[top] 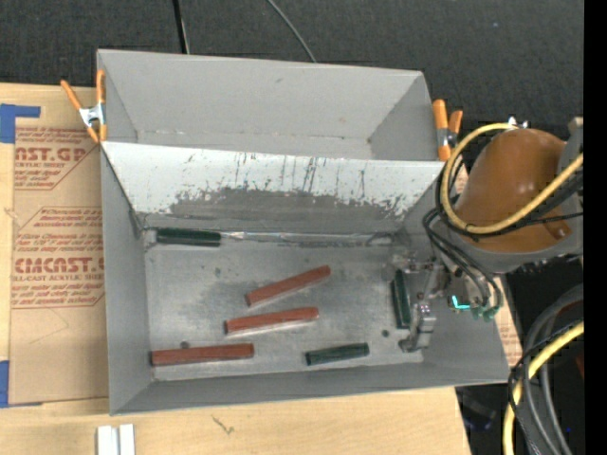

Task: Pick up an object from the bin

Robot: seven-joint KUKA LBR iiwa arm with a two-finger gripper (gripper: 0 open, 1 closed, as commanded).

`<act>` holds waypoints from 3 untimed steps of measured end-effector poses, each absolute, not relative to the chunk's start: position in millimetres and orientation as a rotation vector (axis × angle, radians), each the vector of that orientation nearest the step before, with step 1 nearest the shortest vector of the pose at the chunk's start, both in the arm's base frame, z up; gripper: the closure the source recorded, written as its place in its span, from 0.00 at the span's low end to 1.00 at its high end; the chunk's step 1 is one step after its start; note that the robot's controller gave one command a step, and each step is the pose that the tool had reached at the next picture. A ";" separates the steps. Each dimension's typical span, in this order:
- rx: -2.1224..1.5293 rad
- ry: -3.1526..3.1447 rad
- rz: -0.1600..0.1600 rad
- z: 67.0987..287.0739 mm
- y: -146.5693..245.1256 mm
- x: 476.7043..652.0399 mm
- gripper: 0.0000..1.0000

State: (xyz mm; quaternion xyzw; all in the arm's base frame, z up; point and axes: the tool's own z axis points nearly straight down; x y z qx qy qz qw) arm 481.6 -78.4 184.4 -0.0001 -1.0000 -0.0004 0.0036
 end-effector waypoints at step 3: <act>0.263 -3.137 0.002 95.7 -7.9 513.2 0.00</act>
Offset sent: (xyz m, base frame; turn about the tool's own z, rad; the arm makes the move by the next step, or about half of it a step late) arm 0.0177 0.0812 -0.1144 -0.2361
